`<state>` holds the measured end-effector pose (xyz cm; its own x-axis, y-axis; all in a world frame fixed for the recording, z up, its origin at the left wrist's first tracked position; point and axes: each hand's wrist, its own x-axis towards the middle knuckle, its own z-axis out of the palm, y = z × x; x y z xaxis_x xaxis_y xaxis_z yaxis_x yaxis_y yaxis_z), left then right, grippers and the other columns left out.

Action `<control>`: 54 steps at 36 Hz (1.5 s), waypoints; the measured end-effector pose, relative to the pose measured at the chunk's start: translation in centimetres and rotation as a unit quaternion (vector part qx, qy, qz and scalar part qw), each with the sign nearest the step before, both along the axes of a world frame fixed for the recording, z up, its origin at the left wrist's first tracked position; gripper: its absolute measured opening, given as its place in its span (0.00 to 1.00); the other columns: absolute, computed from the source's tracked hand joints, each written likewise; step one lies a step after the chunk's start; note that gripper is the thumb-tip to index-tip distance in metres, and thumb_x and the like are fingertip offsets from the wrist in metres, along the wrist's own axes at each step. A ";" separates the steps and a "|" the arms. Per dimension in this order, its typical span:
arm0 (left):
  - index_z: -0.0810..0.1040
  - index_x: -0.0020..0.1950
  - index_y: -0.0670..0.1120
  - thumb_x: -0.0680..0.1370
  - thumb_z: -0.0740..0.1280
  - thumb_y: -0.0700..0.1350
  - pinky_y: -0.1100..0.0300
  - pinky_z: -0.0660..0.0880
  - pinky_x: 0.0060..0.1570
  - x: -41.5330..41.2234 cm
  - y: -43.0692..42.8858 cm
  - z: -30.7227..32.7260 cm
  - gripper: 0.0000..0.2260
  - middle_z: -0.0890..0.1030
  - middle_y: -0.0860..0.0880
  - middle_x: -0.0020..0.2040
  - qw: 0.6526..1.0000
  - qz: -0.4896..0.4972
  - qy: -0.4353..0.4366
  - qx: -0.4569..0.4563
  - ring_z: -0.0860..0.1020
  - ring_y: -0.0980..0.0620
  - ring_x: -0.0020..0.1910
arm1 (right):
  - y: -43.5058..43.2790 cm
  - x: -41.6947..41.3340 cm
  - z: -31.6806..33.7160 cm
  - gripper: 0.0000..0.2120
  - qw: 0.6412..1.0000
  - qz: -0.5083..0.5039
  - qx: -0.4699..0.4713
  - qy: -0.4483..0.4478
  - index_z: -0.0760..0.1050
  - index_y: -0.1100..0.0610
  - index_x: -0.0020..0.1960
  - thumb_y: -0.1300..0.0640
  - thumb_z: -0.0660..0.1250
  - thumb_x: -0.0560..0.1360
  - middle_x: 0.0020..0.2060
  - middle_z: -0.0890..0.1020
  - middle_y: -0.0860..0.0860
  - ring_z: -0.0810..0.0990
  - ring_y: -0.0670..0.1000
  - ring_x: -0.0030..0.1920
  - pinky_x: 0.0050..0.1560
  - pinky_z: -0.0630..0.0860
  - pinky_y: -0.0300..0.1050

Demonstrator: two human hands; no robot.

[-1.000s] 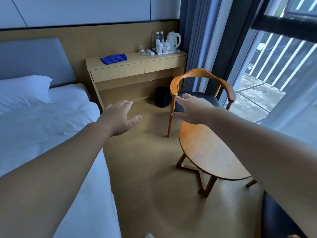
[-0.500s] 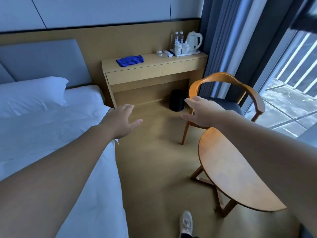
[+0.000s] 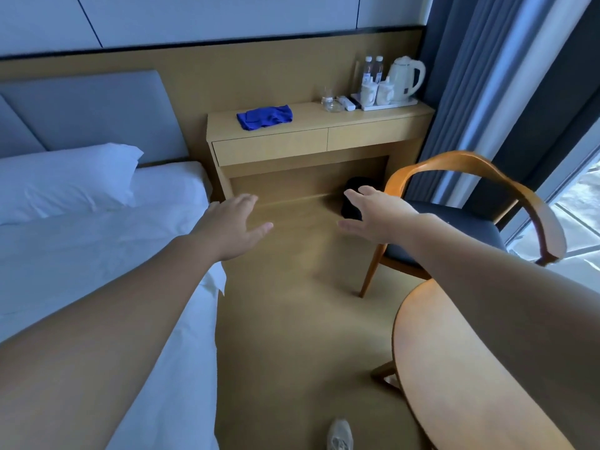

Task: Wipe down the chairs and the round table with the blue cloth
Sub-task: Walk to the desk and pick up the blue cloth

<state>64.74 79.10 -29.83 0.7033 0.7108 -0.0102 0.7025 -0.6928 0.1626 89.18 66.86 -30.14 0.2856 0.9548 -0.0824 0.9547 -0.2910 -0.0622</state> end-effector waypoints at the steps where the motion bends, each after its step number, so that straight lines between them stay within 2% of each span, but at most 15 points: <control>1: 0.58 0.75 0.45 0.79 0.57 0.60 0.50 0.59 0.69 0.7 0.6 -0.1 0.30 0.64 0.49 0.74 1.000 0.003 -0.002 -0.002 0.64 0.46 0.70 | 0.9 0.9 0.0 0.34 1.000 0.005 -0.004 0.000 0.57 0.53 0.77 0.36 0.60 0.77 0.68 0.68 0.54 0.75 0.56 0.61 0.56 0.77 0.53; 8: 0.60 0.75 0.46 0.78 0.58 0.60 0.50 0.60 0.69 3.8 4.6 -0.3 0.29 0.65 0.49 0.74 0.999 0.033 -0.014 -0.014 0.64 0.47 0.70 | 6.3 5.5 -0.5 0.35 1.000 0.023 -0.001 0.010 0.57 0.52 0.77 0.36 0.60 0.77 0.71 0.67 0.54 0.74 0.56 0.64 0.59 0.76 0.53; 13: 0.58 0.76 0.45 0.80 0.58 0.58 0.52 0.57 0.69 5.0 6.8 0.1 0.29 0.61 0.50 0.76 0.998 0.057 -0.001 -0.015 0.61 0.47 0.72 | 9.6 6.9 -0.9 0.35 0.999 0.039 -0.014 0.012 0.53 0.52 0.78 0.36 0.58 0.78 0.73 0.64 0.54 0.70 0.57 0.68 0.62 0.73 0.54; 21: 0.58 0.76 0.45 0.79 0.58 0.58 0.53 0.57 0.68 6.1 11.8 -0.9 0.29 0.62 0.49 0.75 0.998 0.063 -0.002 -0.026 0.62 0.46 0.71 | 15.2 8.2 -1.7 0.36 0.998 0.047 -0.023 0.030 0.54 0.51 0.78 0.36 0.59 0.77 0.75 0.61 0.52 0.69 0.56 0.70 0.65 0.72 0.54; 27: 0.58 0.76 0.45 0.79 0.57 0.59 0.51 0.59 0.69 7.0 19.2 -1.9 0.29 0.61 0.49 0.76 0.998 0.050 -0.002 -0.030 0.62 0.45 0.72 | 21.6 8.9 -2.1 0.36 0.999 0.034 -0.027 0.028 0.54 0.51 0.78 0.36 0.59 0.77 0.75 0.62 0.52 0.68 0.56 0.70 0.64 0.72 0.54; 32: 0.64 0.70 0.44 0.78 0.58 0.59 0.49 0.64 0.65 7.6 26.0 -2.5 0.26 0.69 0.47 0.69 0.998 0.039 -0.009 -0.042 0.67 0.45 0.66 | 27.4 8.8 -2.1 0.35 0.999 0.016 -0.035 0.030 0.54 0.52 0.78 0.37 0.59 0.78 0.75 0.62 0.52 0.68 0.56 0.70 0.65 0.70 0.54; 35: 0.63 0.71 0.44 0.79 0.58 0.59 0.49 0.63 0.65 7.9 28.6 -2.4 0.27 0.67 0.47 0.71 0.999 0.033 -0.011 -0.038 0.68 0.44 0.65 | 29.8 8.7 -1.8 0.35 0.999 0.012 -0.035 0.025 0.54 0.52 0.78 0.37 0.59 0.78 0.75 0.62 0.52 0.68 0.56 0.70 0.67 0.69 0.54; 38: 0.59 0.75 0.44 0.79 0.58 0.58 0.49 0.61 0.68 8.3 32.8 -1.9 0.28 0.63 0.49 0.74 0.999 0.019 -0.014 -0.029 0.66 0.46 0.67 | 33.4 8.7 -1.5 0.34 1.000 0.003 -0.022 0.012 0.55 0.53 0.78 0.38 0.59 0.79 0.74 0.64 0.52 0.65 0.56 0.72 0.68 0.67 0.54; 43: 0.58 0.75 0.43 0.80 0.57 0.57 0.50 0.58 0.69 8.8 37.8 -1.5 0.28 0.61 0.48 0.75 1.000 0.015 -0.009 -0.019 0.62 0.46 0.71 | 37.7 8.7 -1.4 0.32 1.000 -0.005 -0.007 -0.002 0.57 0.53 0.77 0.38 0.58 0.79 0.73 0.65 0.53 0.60 0.55 0.74 0.69 0.63 0.53; 54: 0.58 0.75 0.44 0.79 0.57 0.58 0.49 0.56 0.71 11.0 46.3 -3.2 0.29 0.61 0.48 0.75 1.000 0.011 -0.012 -0.015 0.62 0.46 0.72 | 45.6 10.6 -2.1 0.34 0.999 -0.006 -0.032 0.004 0.52 0.52 0.79 0.38 0.57 0.79 0.77 0.58 0.55 0.59 0.56 0.75 0.72 0.60 0.53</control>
